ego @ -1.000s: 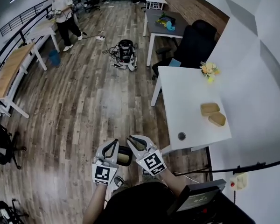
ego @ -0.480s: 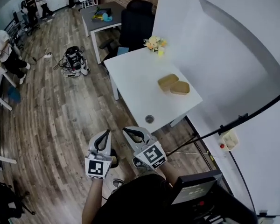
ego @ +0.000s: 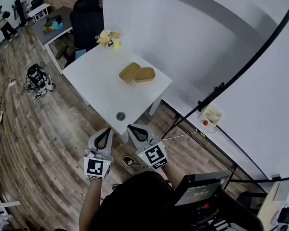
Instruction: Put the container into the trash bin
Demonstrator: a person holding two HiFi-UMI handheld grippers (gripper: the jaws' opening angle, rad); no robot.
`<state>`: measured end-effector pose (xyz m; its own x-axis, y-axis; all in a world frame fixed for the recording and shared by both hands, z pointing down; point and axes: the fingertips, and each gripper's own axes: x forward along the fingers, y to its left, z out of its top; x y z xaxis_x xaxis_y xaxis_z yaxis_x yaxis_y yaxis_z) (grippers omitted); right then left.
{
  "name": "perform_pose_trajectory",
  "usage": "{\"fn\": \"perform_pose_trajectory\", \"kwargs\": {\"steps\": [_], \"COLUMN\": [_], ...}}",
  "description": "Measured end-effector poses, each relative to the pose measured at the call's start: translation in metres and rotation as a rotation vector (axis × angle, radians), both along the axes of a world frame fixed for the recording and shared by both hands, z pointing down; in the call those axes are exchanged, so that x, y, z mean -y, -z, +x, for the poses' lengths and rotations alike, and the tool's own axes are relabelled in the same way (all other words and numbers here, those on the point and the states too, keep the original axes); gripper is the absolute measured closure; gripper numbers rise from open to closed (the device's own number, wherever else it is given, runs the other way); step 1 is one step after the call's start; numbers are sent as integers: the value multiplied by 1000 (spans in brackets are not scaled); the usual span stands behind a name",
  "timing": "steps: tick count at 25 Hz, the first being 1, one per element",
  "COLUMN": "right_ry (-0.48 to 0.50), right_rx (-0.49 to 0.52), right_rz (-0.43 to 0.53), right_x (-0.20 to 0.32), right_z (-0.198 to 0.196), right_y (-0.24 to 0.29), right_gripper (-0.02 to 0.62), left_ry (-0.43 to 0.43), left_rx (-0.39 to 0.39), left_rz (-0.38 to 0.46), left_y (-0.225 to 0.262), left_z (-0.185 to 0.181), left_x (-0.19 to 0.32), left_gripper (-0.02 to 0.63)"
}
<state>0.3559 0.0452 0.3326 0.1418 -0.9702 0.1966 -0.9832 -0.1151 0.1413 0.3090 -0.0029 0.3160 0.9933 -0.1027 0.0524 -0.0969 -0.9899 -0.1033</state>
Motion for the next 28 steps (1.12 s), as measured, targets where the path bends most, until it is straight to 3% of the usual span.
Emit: {"fn": "perform_pose_trajectory", "kwargs": {"steps": [6,9,15,21,28], "right_ry": [-89,-105,-102,-99,-108], "right_rx": [18,19,27,20,19], "right_rz": [-41,-50,-34,-56,-69], "right_x": [-9,-16,-6,-5,-10], "right_z": [31,32,32,38,27], "right_y": [-20,-22,-22,-28,-24], "right_gripper": [588,587,586,587,587], "left_ry": [-112,-143,-159,-162,-174], "left_rx": [25,-11,4,61,33], "left_rz": [8,21,38,-9,11], "left_y": [-17,-19,-19,-25,-20], "left_z": [41,50,56,61,51], "left_x": [-13,-20,-17,-18,-21], "left_gripper": [607,607,607,607,607]}}
